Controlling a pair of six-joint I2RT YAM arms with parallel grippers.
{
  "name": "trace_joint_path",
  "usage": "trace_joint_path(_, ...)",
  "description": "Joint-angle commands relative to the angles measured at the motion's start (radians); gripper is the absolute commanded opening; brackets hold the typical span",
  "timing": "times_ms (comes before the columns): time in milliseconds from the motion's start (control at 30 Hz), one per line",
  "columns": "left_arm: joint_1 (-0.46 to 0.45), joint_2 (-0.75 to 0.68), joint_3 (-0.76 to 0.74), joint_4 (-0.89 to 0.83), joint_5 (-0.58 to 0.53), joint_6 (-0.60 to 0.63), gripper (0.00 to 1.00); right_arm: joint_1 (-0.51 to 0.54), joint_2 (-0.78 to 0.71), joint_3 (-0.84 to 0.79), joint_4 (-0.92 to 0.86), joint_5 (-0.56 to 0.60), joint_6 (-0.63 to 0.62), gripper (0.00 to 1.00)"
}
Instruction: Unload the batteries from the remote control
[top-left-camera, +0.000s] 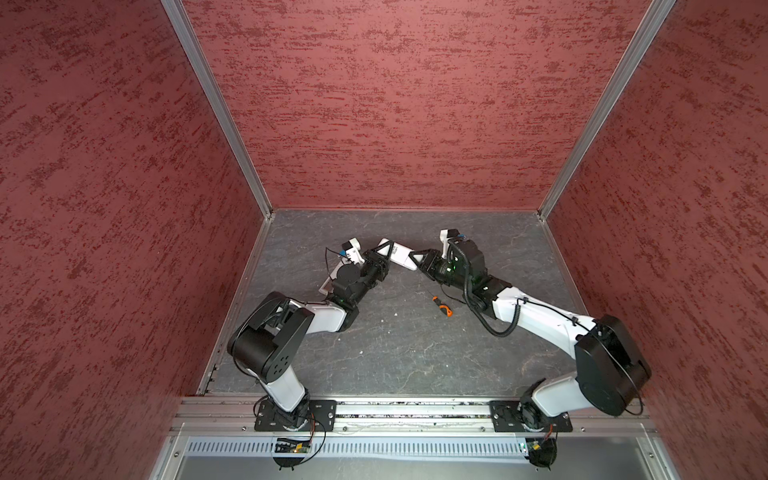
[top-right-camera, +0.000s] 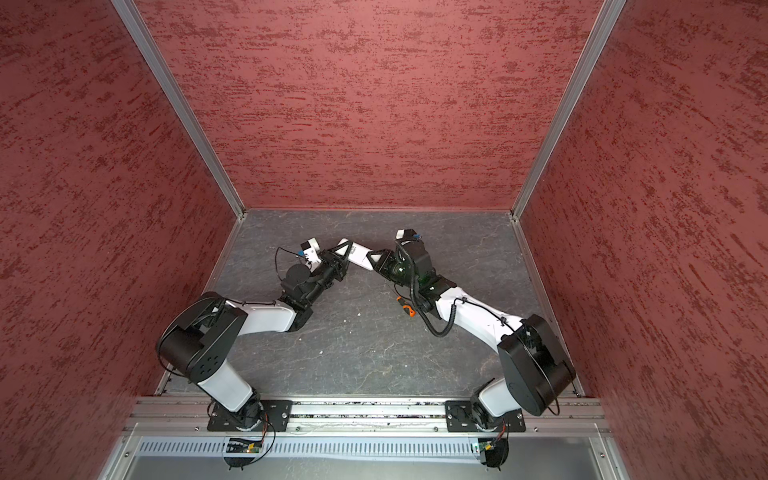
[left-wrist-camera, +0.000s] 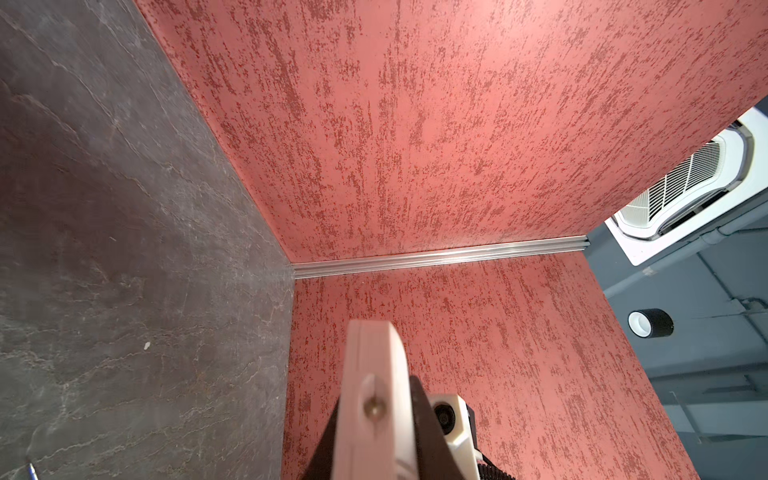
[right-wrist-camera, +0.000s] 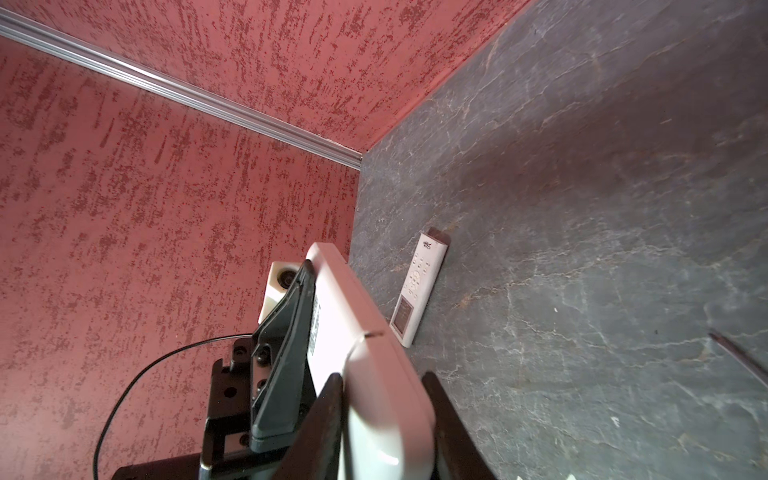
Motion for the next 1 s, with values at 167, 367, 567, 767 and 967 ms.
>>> trace_joint_path(167, 0.023, -0.078, 0.002, 0.071, 0.029, 0.03, 0.0, -0.004, 0.0, -0.067, -0.05, 0.001, 0.003, 0.3)
trace_joint_path(367, 0.03, -0.083, 0.0, 0.073, 0.036, 0.016, 0.0, -0.007, -0.009, -0.081, -0.03, -0.004, 0.005, 0.33)
trace_joint_path(567, 0.031, -0.079, 0.001, 0.075, 0.035, 0.016, 0.0, -0.01, -0.017, -0.088, -0.024, 0.002, 0.004, 0.38)
trace_joint_path(767, 0.028, -0.073, 0.0, 0.081, 0.036, 0.014, 0.0, -0.013, -0.017, -0.095, -0.005, -0.005, 0.009, 0.43)
trace_joint_path(967, 0.028, -0.075, -0.007, 0.085, 0.034, 0.018, 0.0, -0.013, -0.017, -0.091, 0.009, -0.015, 0.015, 0.5)
